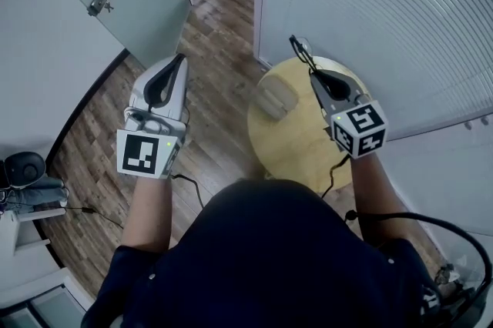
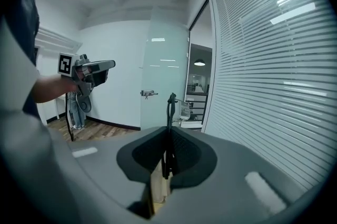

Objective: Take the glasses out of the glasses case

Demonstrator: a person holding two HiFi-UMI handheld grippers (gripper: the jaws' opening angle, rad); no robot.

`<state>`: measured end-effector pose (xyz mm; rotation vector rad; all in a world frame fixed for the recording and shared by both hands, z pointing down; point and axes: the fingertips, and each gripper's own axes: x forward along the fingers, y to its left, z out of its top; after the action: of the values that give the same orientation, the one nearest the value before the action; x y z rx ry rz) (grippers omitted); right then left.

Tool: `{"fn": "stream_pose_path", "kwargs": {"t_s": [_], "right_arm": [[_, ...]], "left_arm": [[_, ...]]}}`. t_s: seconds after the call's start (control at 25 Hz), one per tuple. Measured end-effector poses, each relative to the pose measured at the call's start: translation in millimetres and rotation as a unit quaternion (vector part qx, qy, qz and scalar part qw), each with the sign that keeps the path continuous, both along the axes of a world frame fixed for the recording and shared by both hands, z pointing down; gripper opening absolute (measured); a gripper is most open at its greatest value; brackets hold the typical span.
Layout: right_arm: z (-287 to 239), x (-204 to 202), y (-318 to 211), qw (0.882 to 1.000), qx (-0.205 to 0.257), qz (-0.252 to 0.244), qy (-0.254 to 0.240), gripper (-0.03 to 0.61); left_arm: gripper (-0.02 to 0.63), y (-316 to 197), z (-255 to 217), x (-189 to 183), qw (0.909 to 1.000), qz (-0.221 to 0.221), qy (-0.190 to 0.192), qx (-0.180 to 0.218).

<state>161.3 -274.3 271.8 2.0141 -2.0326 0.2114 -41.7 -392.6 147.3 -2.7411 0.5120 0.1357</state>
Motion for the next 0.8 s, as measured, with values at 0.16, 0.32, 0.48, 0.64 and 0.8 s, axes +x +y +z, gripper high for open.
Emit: {"fn": "stream_pose_path", "kwargs": {"t_s": [0.16,0.32,0.48,0.64,0.8], "right_arm": [[-10,-1,-2,1.000,0.018,0.010,0.003,0.032],[-16,-8,-7,1.000,0.022,0.006,0.011,0.032],[-19,-10,-9,1.000,0.020,0.001,0.014,0.032],[-19,-7,-5,1.000,0.020,-0.002,0.015,0.032],[-17,-8,-3,1.000,0.022,-0.006,0.013,0.032]], "left_arm": [[0.003,-4,-4,-5,1.0000,-0.001,0.001,0.003],[0.003,-6,-9,-10,1.0000,-0.003,0.008,0.001],[0.003,-9,-10,-12,0.9999,-0.011,0.006,-0.003],[0.004,0,-10,-6,1.0000,-0.004,0.003,-0.001],[0.003,5,-10,1,1.0000,0.000,-0.007,0.004]]}}
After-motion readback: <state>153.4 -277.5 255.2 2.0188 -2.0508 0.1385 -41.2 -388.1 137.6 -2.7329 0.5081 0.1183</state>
